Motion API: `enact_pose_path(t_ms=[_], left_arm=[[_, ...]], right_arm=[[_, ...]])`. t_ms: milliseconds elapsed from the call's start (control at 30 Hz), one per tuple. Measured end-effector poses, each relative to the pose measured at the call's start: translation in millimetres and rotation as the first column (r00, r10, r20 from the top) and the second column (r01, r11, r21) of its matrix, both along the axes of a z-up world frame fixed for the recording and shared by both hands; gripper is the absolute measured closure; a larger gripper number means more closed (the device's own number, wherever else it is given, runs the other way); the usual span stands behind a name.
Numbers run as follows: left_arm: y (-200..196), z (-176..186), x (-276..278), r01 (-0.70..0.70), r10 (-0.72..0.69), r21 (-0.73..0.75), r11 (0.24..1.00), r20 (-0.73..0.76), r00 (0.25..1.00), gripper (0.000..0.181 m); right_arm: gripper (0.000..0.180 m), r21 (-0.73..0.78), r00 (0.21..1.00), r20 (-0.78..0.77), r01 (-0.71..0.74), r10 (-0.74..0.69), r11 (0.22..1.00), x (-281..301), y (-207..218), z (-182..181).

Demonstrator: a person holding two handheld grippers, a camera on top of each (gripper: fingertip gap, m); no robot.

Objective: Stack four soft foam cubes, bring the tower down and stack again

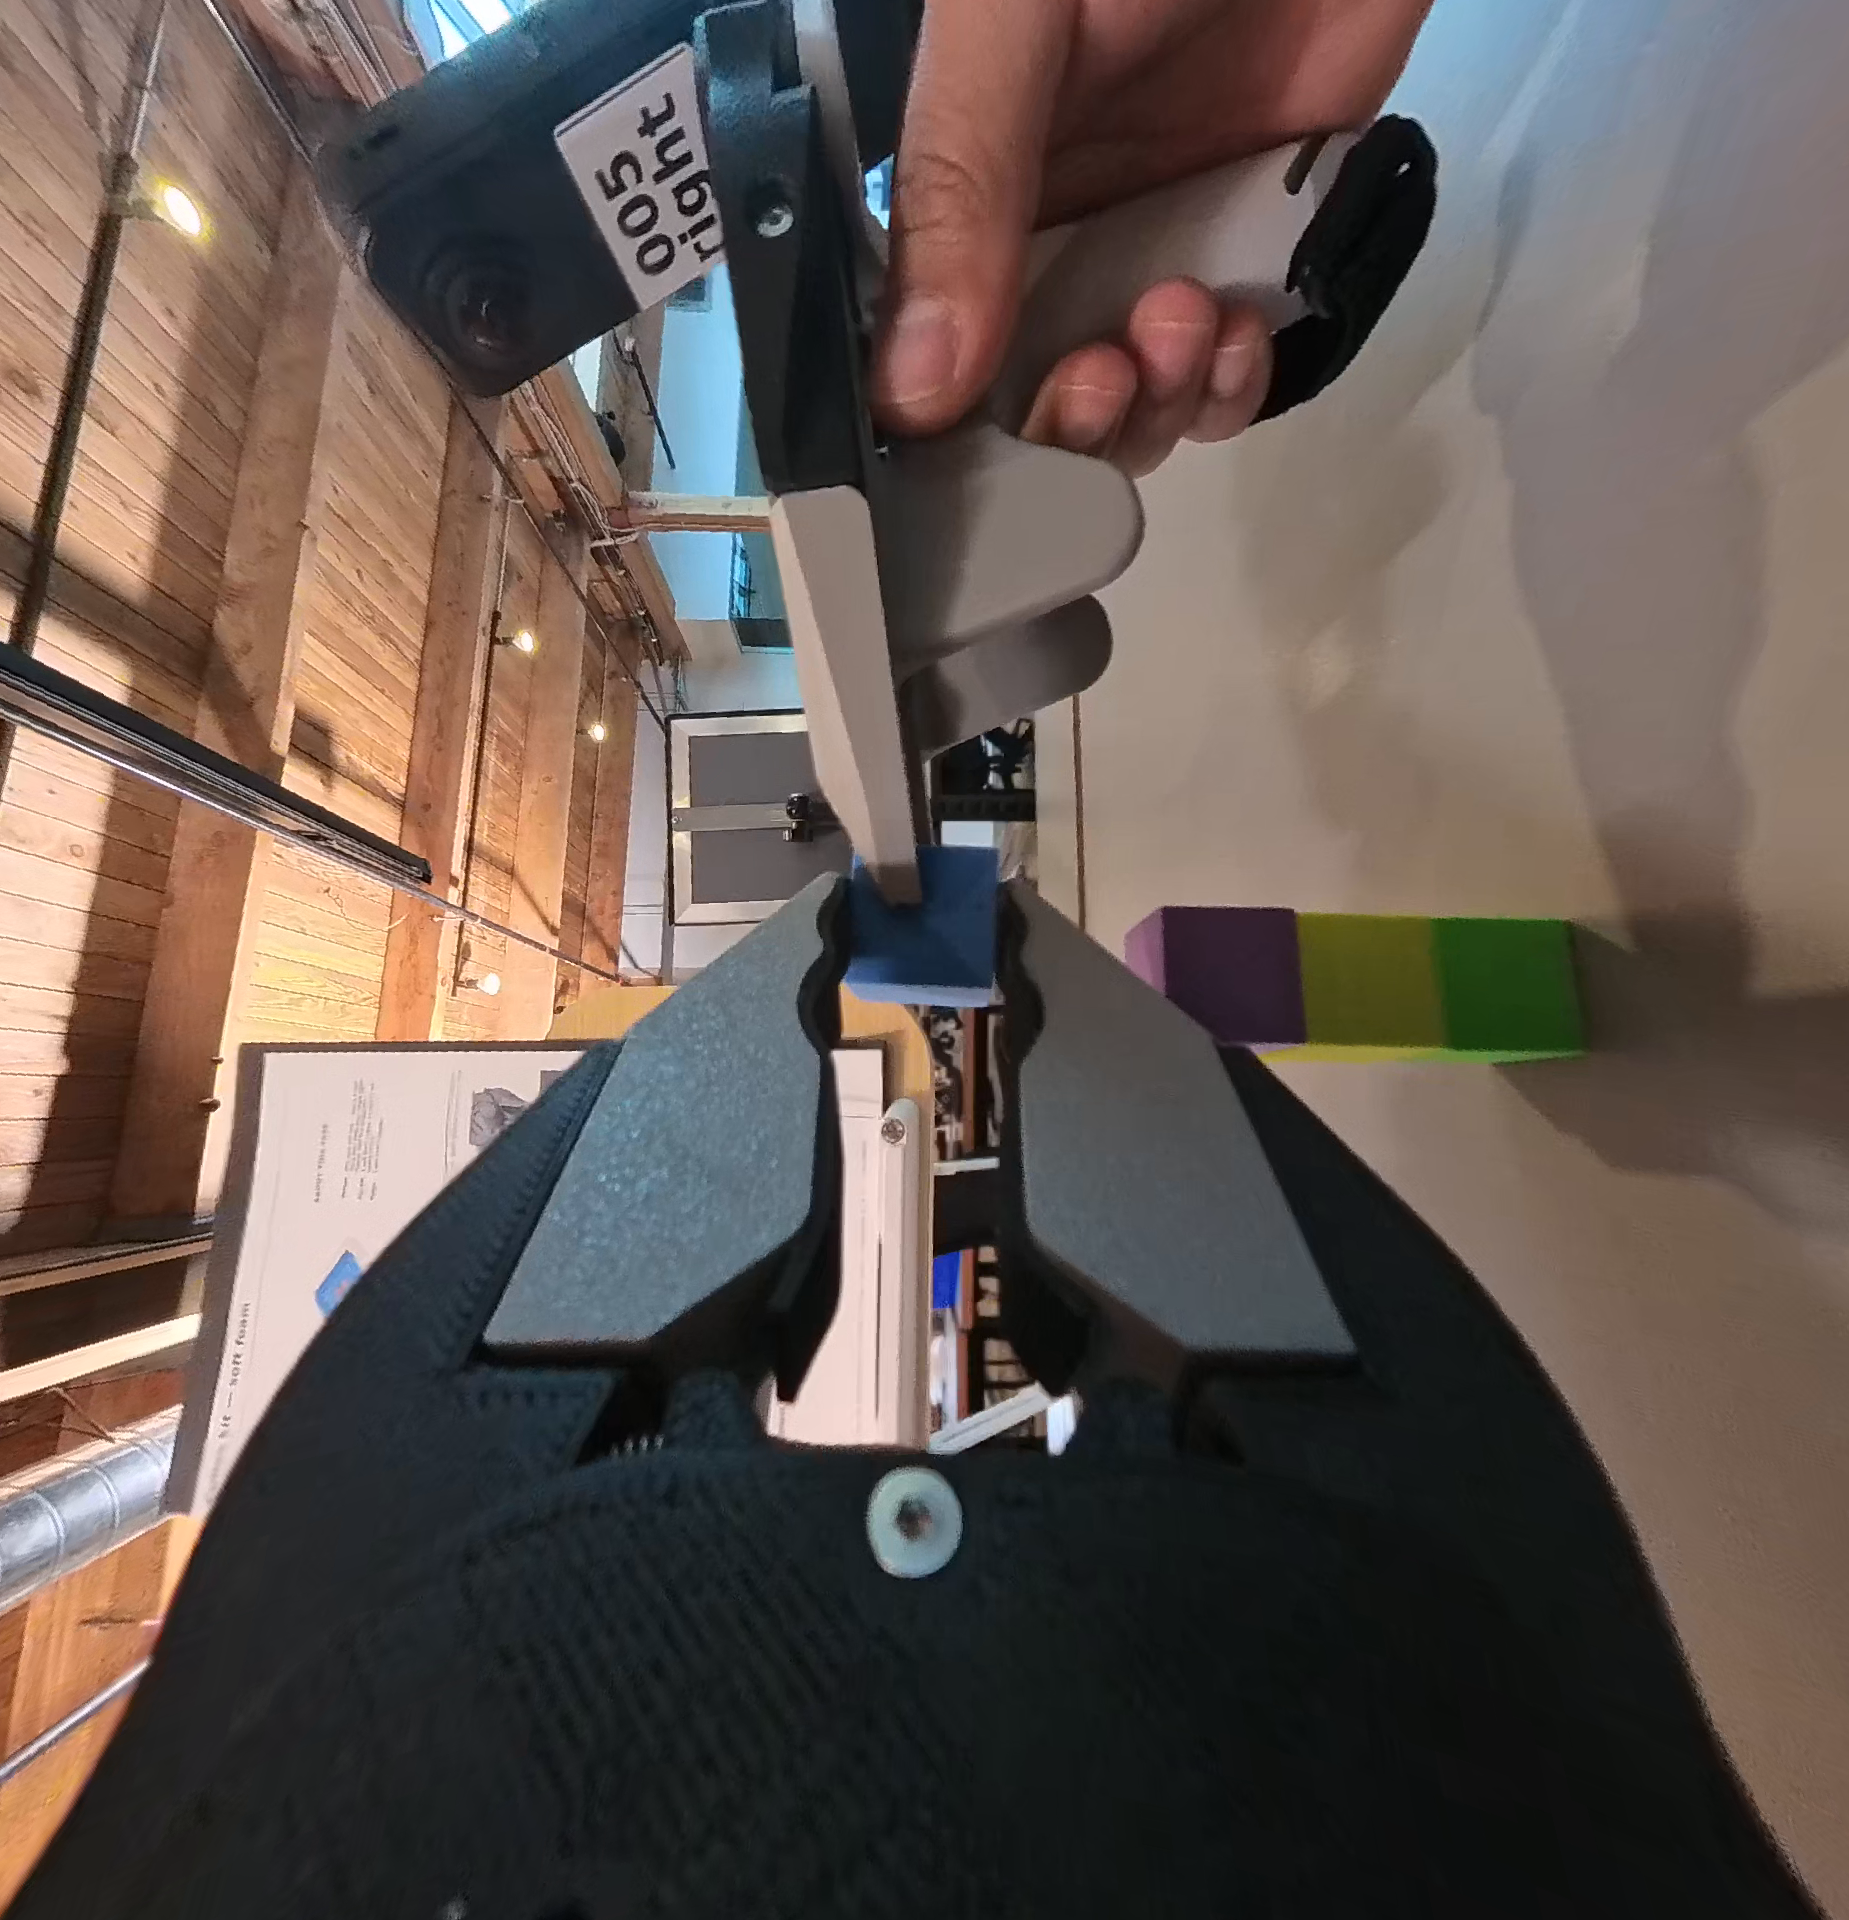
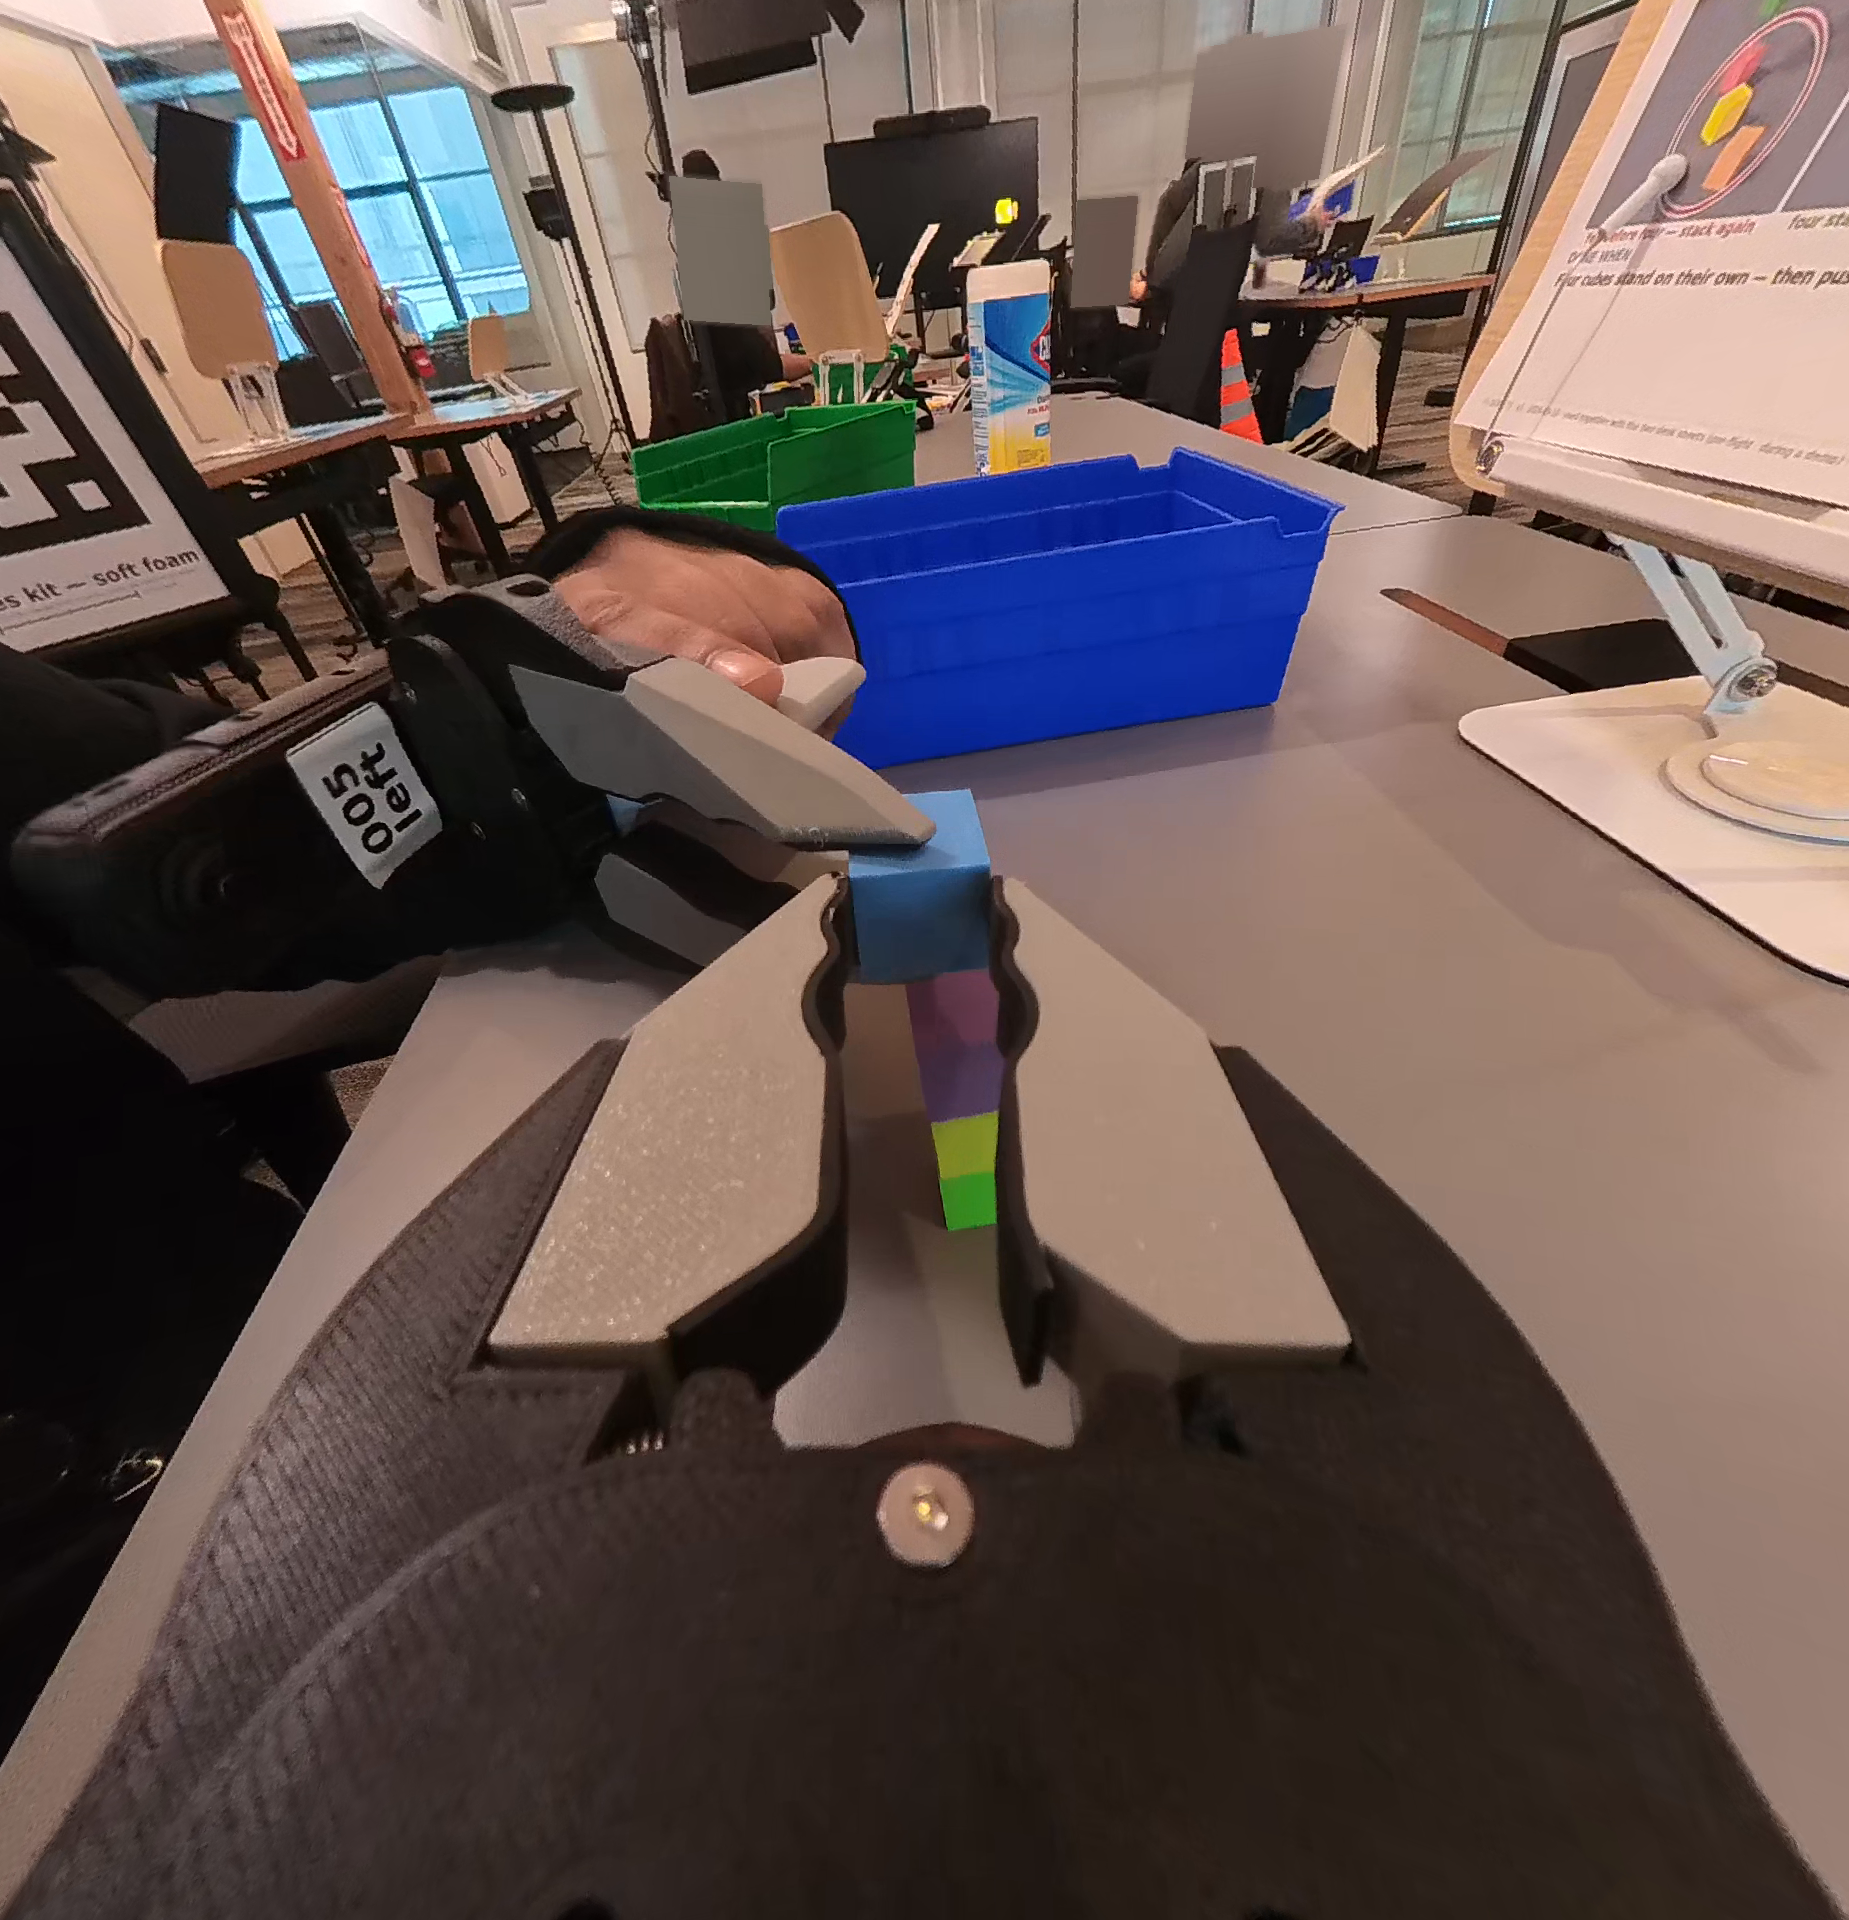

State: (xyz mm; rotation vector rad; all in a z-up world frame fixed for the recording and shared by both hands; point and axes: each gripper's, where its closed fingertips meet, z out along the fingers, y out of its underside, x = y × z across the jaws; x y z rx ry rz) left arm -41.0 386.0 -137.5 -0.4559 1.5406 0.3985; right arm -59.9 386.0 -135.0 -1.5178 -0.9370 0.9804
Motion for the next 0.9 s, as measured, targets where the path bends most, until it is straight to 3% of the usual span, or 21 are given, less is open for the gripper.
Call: enact_pose_path(t_ms=[167,400,533,600,667,733,767,800,833,900], left_arm=[[-2.9,-0.5,-1.7,0.035,-0.034,-0.052,0.998,0.02,0.999,0.154],[5.1,-1.3,-4.2,-0.002,0.004,-0.062,0.998,0.036,0.999,0.12],[11.7,3.8,-15.2,0.023,0.003,-0.253,0.967,0.1,0.995,0.113],[10.5,-0.8,-21.0,0.084,-0.027,-0.477,0.875,0.124,0.992,0.113],[9.6,-7.2,-26.9,0.128,-0.046,-0.674,0.728,0.138,0.989,0.112],[1.3,-9.3,-31.2,0.199,-0.089,-0.834,0.514,0.179,0.98,0.111],[-7.1,-10.8,-33.8,0.226,-0.123,-0.901,0.37,0.193,0.973,0.112],[-15.0,-13.7,-37.4,0.225,-0.157,-0.946,0.235,0.191,0.969,0.111],[-17.1,-17.0,-40.4,0.206,-0.164,-0.968,0.147,0.181,0.97,0.11],[-5.8,-27.2,-42.9,0.152,-0.104,-0.986,0.074,0.144,0.984,0.107]], right_arm=[[0.157,0.021,1.0,0.005,0.003,-0.003,1.0,-1.8,-0.9,0.9],[0.157,0.012,1.0,-0.02,0.002,-0.001,1.0,2.1,0.7,3.1],[0.157,0.026,1.0,-0.013,0.014,-0.014,1.0,5.5,3.2,2.6],[0.157,0.035,1.0,0.001,0.017,-0.017,0.999,5.9,4.3,-0.2],[0.157,0.044,1.0,0.013,0.016,-0.016,0.999,5.1,5.1,-3.2],[0.157,0.049,1.0,0.025,0.013,-0.014,0.999,3.6,5.7,-5.8],[0.157,0.052,0.999,0.034,0.012,-0.014,0.999,2.6,5.9,-7.2],[0.157,0.054,0.999,0.04,0.009,-0.011,0.998,1.6,5.5,-8.3],[0.157,0.058,0.999,0.047,0.006,-0.009,0.998,0.7,5.0,-9.3],[0.157,0.061,0.998,0.061,-0.001,-0.003,0.998,-1.3,3.8,-11.6]])
